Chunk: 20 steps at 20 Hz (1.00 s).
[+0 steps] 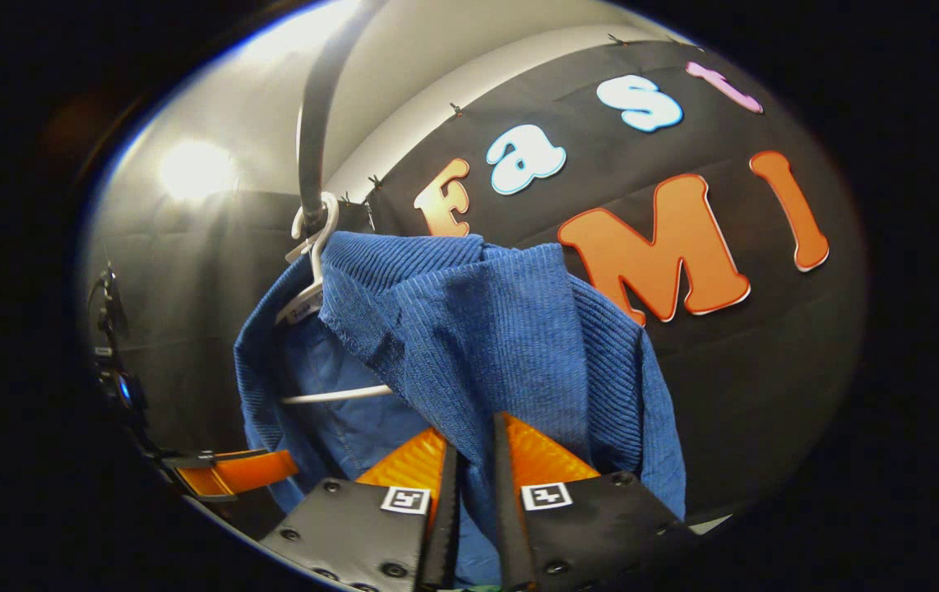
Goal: Grasp the clothes on the hanger with both hands and then place them into the laundry hamper below.
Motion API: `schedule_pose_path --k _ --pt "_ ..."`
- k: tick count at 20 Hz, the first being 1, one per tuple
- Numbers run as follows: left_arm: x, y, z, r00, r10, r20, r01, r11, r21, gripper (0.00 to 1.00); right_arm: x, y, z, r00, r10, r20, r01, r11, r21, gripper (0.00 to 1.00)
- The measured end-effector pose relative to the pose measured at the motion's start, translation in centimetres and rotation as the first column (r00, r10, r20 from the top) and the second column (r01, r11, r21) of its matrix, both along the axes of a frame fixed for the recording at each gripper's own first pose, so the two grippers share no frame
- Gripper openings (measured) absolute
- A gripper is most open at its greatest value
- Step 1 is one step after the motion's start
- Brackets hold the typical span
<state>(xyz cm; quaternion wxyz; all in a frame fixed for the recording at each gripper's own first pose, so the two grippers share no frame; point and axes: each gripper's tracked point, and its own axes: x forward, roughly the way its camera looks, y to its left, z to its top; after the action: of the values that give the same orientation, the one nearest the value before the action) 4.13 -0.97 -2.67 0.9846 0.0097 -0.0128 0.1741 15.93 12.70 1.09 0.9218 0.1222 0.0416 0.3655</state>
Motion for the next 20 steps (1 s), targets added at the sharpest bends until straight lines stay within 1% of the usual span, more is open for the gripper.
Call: schedule_pose_path --k 1,2,3,4,5,7,8,10,11,12,13,14,15,17,19,20 --pt "0.2 0.0 0.0 1.000 0.007 0.000 -0.007 1.000 0.004 0.94 -0.1 -0.2 0.0 1.000 0.018 -0.016 -0.017 1.000 0.022 0.19" --pt "0.3 0.1 0.1 1.000 0.016 0.004 -0.016 1.000 0.007 0.89 -0.4 -0.3 0.1 0.998 0.048 -0.036 -0.047 0.998 0.043 0.09" --pt "0.4 0.1 0.0 1.000 0.021 0.004 -0.021 1.000 0.007 0.93 -0.9 -0.2 0.2 0.996 0.078 -0.050 -0.075 0.995 0.060 0.09" --pt "0.7 0.1 -0.1 1.000 0.027 0.004 -0.027 1.000 0.004 0.93 -1.1 -0.1 0.3 0.992 0.110 -0.056 -0.105 0.992 0.076 0.09" --pt "1.1 0.1 -0.1 0.999 0.033 0.003 -0.033 0.999 0.001 0.86 -1.3 -0.2 0.6 0.988 0.142 -0.055 -0.136 0.986 0.093 0.09" --pt "1.0 0.7 -0.2 0.998 0.065 0.007 -0.065 0.998 -0.014 0.78 -1.8 -0.5 1.1 0.981 0.186 -0.058 -0.177 0.976 0.126 0.09" --pt "1.1 0.5 -0.2 0.998 0.061 0.007 -0.061 0.998 -0.031 0.80 -1.9 -0.8 1.3 0.976 0.206 -0.069 -0.195 0.970 0.147 0.09" --pt "1.0 0.6 -0.4 0.997 0.074 0.001 -0.073 0.996 -0.059 0.63 -2.1 -1.4 2.0 0.962 0.252 -0.102 -0.227 0.952 0.208 0.09" --pt "1.2 0.8 -0.4 0.998 0.066 -0.010 -0.066 0.996 -0.065 0.49 -2.2 -1.5 2.5 0.956 0.272 -0.111 -0.239 0.940 0.243 0.09" --pt "1.2 0.3 -0.8 0.998 0.041 -0.041 -0.044 0.996 -0.083 0.35 -2.2 -1.8 3.0 0.952 0.285 -0.116 -0.246 0.931 0.271 0.09" --pt "0.6 0.4 -0.9 0.997 0.043 -0.060 -0.049 0.994 -0.102 0.22 -2.3 -2.0 3.5 0.949 0.291 -0.118 -0.249 0.926 0.284 0.09" --pt "0.6 0.0 -0.4 0.998 0.015 -0.058 -0.022 0.992 -0.120 0.08 -2.1 -2.3 4.0 0.947 0.297 -0.120 -0.253 0.923 0.290 0.09" --pt "0.2 0.0 0.2 0.998 0.004 -0.056 -0.011 0.992 -0.126 0.05 -2.0 -2.5 4.5 0.944 0.307 -0.123 -0.260 0.918 0.299 0.09" --pt "-1.1 0.6 1.0 0.998 0.002 -0.060 -0.009 0.993 -0.114 0.02 -2.6 -2.8 5.7 0.935 0.333 -0.124 -0.276 0.900 0.337 0.09" --pt "-2.1 0.6 2.5 0.999 -0.012 -0.048 0.006 0.993 -0.114 0.01 -2.6 -3.4 7.2 0.926 0.358 -0.120 -0.286 0.872 0.397 0.08" --pt "-2.6 0.6 3.2 0.999 -0.025 -0.041 0.020 0.992 -0.122 0.01 -2.2 -4.0 7.9 0.927 0.354 -0.126 -0.272 0.863 0.427 0.08"
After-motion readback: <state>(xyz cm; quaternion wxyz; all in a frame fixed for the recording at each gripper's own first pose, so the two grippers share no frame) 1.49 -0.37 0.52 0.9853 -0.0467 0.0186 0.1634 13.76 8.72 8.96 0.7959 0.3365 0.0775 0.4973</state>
